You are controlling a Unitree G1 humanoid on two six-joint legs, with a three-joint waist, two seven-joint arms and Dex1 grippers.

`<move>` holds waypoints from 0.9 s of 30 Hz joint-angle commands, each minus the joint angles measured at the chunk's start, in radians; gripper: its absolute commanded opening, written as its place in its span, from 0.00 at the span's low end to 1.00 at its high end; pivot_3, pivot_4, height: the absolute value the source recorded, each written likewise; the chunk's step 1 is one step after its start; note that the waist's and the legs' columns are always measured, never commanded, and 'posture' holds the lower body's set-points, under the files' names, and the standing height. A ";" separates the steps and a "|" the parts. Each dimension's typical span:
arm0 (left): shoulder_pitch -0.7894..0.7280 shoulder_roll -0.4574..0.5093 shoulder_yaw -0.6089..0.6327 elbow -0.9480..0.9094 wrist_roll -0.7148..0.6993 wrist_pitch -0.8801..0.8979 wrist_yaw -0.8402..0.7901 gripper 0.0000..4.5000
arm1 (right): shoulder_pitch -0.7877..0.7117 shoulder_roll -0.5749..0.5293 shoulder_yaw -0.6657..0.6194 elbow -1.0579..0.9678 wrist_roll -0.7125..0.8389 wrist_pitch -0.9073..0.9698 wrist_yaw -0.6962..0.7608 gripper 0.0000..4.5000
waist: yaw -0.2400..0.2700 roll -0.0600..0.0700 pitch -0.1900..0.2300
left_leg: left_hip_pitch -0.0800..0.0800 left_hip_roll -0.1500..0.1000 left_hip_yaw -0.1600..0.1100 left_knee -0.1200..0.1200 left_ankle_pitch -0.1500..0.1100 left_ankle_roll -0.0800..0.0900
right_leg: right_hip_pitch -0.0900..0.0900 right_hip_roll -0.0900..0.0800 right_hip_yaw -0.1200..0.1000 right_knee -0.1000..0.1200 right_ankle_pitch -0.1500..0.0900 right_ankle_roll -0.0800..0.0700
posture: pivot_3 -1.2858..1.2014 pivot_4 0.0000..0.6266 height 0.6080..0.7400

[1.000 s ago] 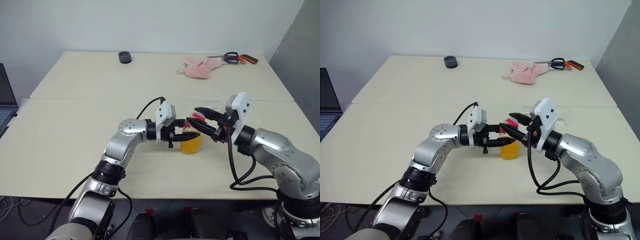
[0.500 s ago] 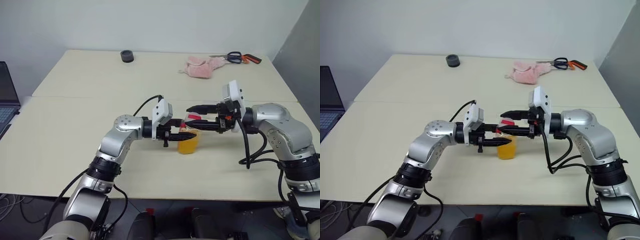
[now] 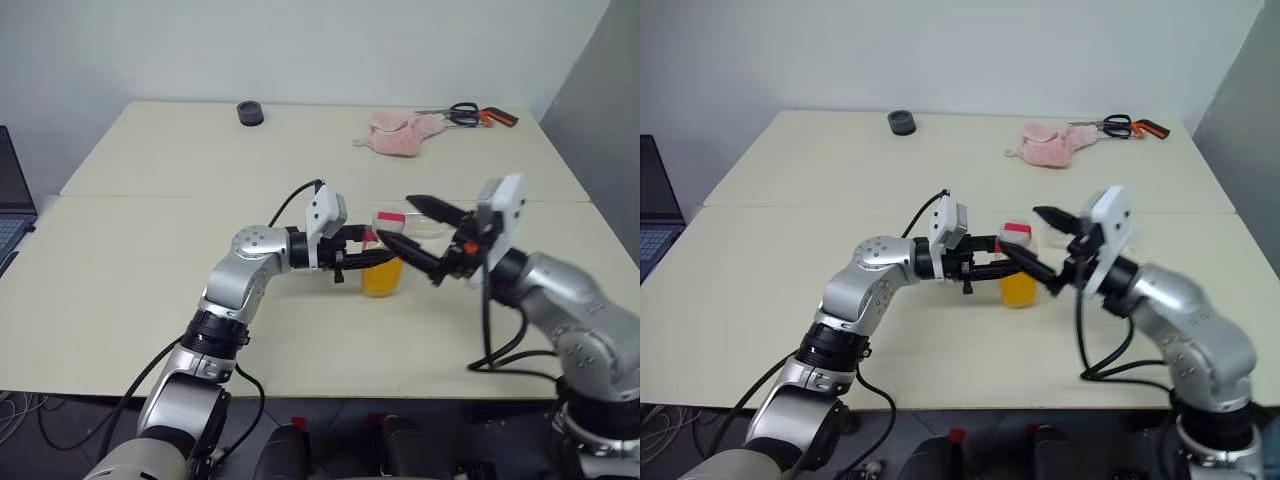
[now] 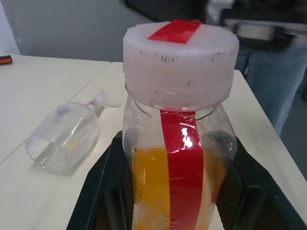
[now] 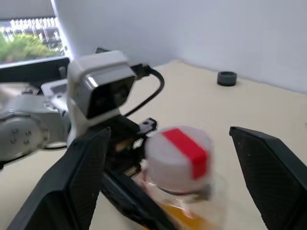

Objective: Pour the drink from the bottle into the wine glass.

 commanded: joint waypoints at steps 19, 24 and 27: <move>-0.080 -0.024 0.012 0.082 0.032 -0.064 -0.010 0.39 | 0.025 0.143 0.146 -0.072 -0.286 -0.042 -0.284 0.94 | 0.000 0.000 0.000 | 0.000 0.000 0.000 0.000 0.000 0.000 | 0.000 0.001 0.000 -0.001 0.000 0.000 | 0.52 0.24 1.00; -0.075 -0.022 0.014 0.078 0.034 -0.066 -0.014 0.39 | 0.021 0.163 0.160 -0.053 -0.312 -0.048 -0.278 0.86 | 0.000 0.000 0.000 | 0.000 0.000 0.000 0.000 0.000 0.000 | 0.000 0.001 0.000 -0.001 0.000 0.000 | 0.52 0.24 1.00; -0.073 -0.020 0.015 0.073 0.035 -0.066 -0.014 0.39 | 0.023 0.161 0.171 -0.044 -0.317 -0.037 -0.265 0.65 | 0.000 0.000 0.000 | 0.000 0.000 0.000 0.000 0.000 0.000 | 0.000 0.001 0.000 -0.001 0.000 0.000 | 0.52 0.24 1.00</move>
